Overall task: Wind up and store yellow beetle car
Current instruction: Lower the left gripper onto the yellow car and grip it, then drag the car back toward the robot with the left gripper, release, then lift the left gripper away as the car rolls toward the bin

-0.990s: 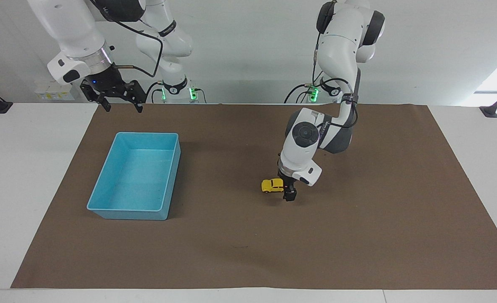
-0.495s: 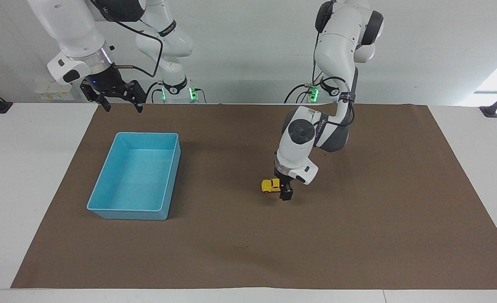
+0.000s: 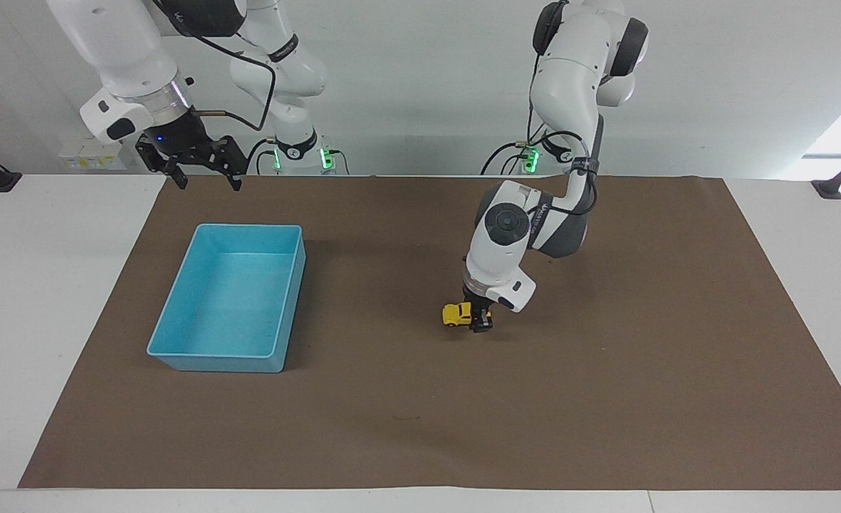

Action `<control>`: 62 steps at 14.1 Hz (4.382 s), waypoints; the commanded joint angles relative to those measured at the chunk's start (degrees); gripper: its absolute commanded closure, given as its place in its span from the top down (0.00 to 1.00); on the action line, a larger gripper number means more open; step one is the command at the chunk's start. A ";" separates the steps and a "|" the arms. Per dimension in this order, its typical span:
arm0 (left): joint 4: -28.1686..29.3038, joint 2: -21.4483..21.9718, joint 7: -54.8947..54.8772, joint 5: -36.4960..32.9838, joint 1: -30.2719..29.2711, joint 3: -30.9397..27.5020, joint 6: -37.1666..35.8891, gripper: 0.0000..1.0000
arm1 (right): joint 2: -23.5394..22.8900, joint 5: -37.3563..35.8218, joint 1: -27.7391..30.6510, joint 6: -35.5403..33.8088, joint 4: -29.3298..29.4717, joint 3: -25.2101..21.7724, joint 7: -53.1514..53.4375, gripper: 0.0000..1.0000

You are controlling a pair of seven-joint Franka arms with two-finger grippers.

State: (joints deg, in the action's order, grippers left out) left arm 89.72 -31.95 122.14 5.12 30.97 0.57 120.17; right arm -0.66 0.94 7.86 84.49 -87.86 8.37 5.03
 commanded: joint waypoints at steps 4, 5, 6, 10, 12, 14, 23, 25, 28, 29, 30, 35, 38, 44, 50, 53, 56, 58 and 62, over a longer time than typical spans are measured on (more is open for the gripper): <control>2.03 0.92 -6.21 0.59 1.03 -1.18 0.94 0.00 | -0.14 0.47 0.49 0.23 0.23 0.24 -1.07 1.00; 2.56 1.01 -6.21 0.59 1.03 -1.18 1.12 0.00 | -0.14 0.47 0.49 0.23 0.23 0.24 -1.07 1.00; 2.91 1.18 -6.91 0.59 1.03 -1.18 1.38 0.00 | -0.14 0.47 0.49 0.23 0.23 0.24 -1.07 1.00; 4.06 1.71 -7.09 0.68 0.50 -1.18 1.65 0.00 | -0.14 0.47 0.49 0.23 0.23 0.24 -1.07 1.00; 4.58 1.80 -6.83 0.76 0.15 -1.27 1.82 0.00 | -0.14 0.47 0.49 0.23 0.23 0.24 -1.07 1.00; 6.16 2.32 -7.00 0.76 -1.16 -1.36 2.00 0.00 | -0.14 0.47 0.49 0.23 0.23 0.24 -1.07 1.00; 10.02 3.38 -10.86 0.32 -7.41 -1.88 3.58 0.02 | -0.14 0.47 0.49 0.23 0.23 0.24 -1.07 1.00; 12.66 4.43 -13.41 0.32 -8.55 -1.89 4.80 0.02 | -0.14 0.47 0.49 0.23 0.23 0.24 -1.07 1.00; 14.60 5.05 -14.82 0.24 -10.05 -1.97 6.57 0.05 | -0.14 0.47 0.49 0.23 0.23 0.24 -1.07 1.00; 14.60 5.05 -14.82 0.15 -10.31 -1.97 6.48 0.06 | -0.14 0.47 0.49 0.23 0.23 0.24 -1.07 1.00; 14.60 5.05 -15.00 0.15 -10.40 -1.97 6.48 0.08 | -0.14 0.47 0.49 0.23 0.23 0.24 -1.07 1.00; 13.55 5.05 -15.53 0.15 -10.49 -2.06 5.43 0.21 | -0.14 0.47 0.49 0.23 0.23 0.24 -1.07 1.00; 11.88 5.31 -15.61 0.15 -10.58 -2.32 3.41 0.81 | -0.14 0.47 0.49 0.23 0.23 0.24 -1.07 1.00; 10.83 8.83 -16.23 0.24 -12.07 -2.85 2.26 1.00 | -0.14 0.47 0.49 0.23 0.23 0.24 -1.07 1.00; 10.82 8.83 -16.23 0.24 -12.16 -2.85 2.26 1.00 | -0.14 0.47 0.49 0.23 0.23 0.24 -1.07 1.00; 10.82 8.83 -16.23 0.24 -12.16 -2.85 2.26 1.00 | -0.14 0.47 0.49 0.23 0.23 0.24 -1.07 1.00; 10.74 8.83 -16.32 0.15 -12.16 -2.85 2.35 1.00 | -0.14 0.47 0.49 0.23 0.23 0.24 -1.07 1.00; 10.30 8.83 -16.32 0.24 -12.16 -2.85 2.26 1.00 | -0.14 0.47 0.49 0.23 0.23 0.24 -1.07 1.00; 9.51 9.36 -16.32 0.15 -12.59 -2.94 2.26 1.00 | -0.14 0.47 0.49 0.23 0.23 0.24 -1.07 1.00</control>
State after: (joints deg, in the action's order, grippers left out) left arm 99.80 -23.43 106.63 5.46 19.20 -2.53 122.73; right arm -0.66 0.94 7.86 84.49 -87.86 8.37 5.03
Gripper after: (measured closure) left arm 0.000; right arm 0.000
